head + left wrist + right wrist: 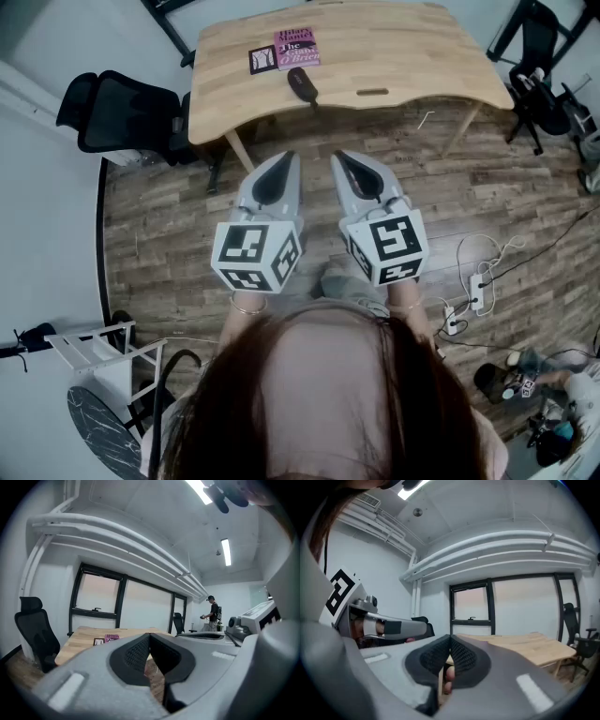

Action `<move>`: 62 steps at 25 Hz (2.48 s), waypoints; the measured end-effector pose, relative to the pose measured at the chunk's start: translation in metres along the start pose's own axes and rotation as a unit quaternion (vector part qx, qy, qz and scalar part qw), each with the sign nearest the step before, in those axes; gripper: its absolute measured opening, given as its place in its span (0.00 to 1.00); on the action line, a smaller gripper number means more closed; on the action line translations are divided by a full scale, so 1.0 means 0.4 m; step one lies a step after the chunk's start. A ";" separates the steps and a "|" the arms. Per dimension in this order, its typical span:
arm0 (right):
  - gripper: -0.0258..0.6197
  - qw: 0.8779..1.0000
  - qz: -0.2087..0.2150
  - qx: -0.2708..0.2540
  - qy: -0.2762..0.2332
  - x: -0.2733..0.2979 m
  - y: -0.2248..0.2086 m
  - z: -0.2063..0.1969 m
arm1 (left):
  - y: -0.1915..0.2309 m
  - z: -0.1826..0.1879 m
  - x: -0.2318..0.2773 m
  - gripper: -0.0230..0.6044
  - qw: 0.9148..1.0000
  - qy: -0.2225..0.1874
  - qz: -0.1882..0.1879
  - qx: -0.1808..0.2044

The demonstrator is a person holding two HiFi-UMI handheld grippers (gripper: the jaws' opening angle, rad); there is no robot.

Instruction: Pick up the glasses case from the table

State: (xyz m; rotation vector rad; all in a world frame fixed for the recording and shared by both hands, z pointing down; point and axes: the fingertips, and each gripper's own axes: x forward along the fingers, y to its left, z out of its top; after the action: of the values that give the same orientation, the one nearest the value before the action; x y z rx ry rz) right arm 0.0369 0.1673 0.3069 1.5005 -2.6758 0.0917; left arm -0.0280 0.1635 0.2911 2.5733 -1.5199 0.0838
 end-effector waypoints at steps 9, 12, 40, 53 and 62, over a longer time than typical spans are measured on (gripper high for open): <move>0.04 1.000 0.017 0.005 -0.009 -0.001 -0.073 -0.002 | -0.030 0.003 0.064 0.04 1.000 -0.009 0.017 0.000; 0.04 1.000 0.028 0.012 -0.010 0.003 -0.086 -0.009 | -0.034 -0.001 0.070 0.04 1.000 -0.007 0.027 -0.002; 0.04 0.999 0.030 -0.019 0.026 0.389 -0.168 -0.041 | 0.226 0.001 0.331 0.04 0.999 0.016 0.031 -0.022; 0.04 0.999 0.002 -0.019 0.050 0.617 -0.208 -0.045 | 0.419 0.023 0.464 0.04 0.999 0.026 0.011 -0.033; 0.04 0.997 -0.030 -0.023 0.068 0.730 -0.245 -0.053 | 0.522 0.029 0.549 0.04 0.999 0.028 -0.012 -0.041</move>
State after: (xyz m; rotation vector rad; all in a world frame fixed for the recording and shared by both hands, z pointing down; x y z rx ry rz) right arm -0.0307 -0.1299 0.3567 1.5017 -2.5091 0.1223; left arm -0.1045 -0.1275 0.3284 2.5028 -1.4423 0.0872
